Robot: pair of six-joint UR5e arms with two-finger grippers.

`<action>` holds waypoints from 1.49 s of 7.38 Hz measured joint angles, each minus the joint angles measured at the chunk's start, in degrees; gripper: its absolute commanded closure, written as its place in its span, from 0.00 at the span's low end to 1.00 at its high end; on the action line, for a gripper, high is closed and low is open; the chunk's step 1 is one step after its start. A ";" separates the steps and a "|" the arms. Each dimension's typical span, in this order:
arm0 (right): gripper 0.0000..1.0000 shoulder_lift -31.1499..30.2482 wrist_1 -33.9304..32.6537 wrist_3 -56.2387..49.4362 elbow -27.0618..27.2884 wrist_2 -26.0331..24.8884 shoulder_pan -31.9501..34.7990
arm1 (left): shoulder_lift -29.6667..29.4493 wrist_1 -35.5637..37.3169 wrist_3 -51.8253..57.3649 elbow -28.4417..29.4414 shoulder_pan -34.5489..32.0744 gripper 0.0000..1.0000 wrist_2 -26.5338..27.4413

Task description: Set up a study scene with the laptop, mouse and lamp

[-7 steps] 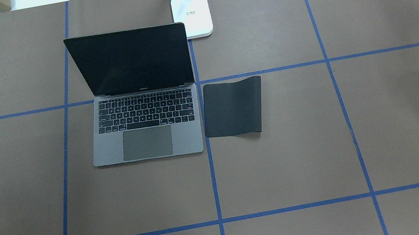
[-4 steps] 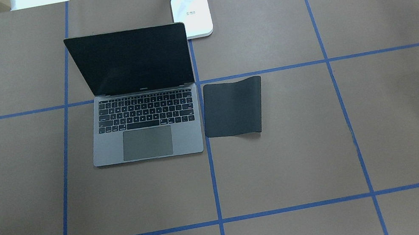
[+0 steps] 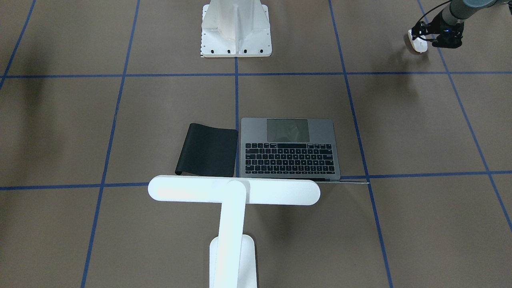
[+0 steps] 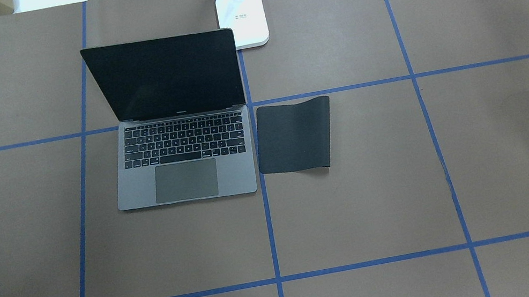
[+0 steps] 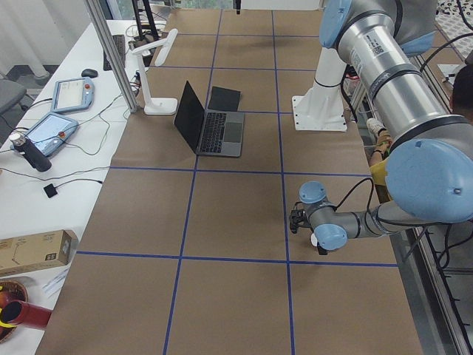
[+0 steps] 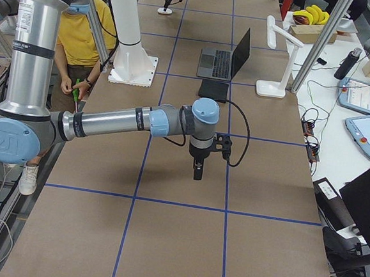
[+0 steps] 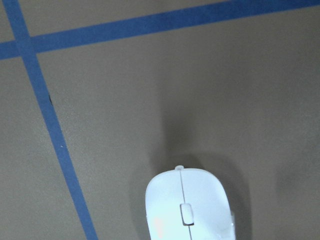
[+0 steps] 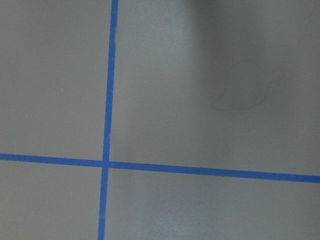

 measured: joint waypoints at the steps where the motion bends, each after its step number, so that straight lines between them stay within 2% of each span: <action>1: 0.00 0.03 0.00 -0.02 0.01 -0.07 0.00 | -0.78 -1.73 -2.19 0.79 1.44 0.00 0.00; 5: 0.00 0.13 0.00 -0.02 -0.01 -0.24 -0.08 | -1.59 -4.52 -5.84 2.08 5.09 0.01 0.01; 6: 0.00 0.14 0.00 -0.06 -0.01 -0.23 -0.08 | -1.57 -4.56 -5.86 2.43 5.39 0.13 0.05; 7: 0.00 0.15 0.00 -0.06 -0.01 -0.22 -0.07 | -1.56 -4.58 -5.87 2.70 5.59 0.40 0.09; 8: 0.00 0.15 0.00 -0.03 -0.01 -0.22 -0.06 | -1.52 -4.60 -5.87 2.82 5.70 0.56 0.13; 9: 0.00 0.15 0.00 -0.01 0.00 -0.20 -0.06 | -1.44 -4.82 -5.85 2.84 5.73 0.62 0.14; 11: 0.00 0.14 0.00 0.00 0.07 -0.12 -0.06 | -0.22 -7.76 -5.84 2.58 5.58 0.65 -0.12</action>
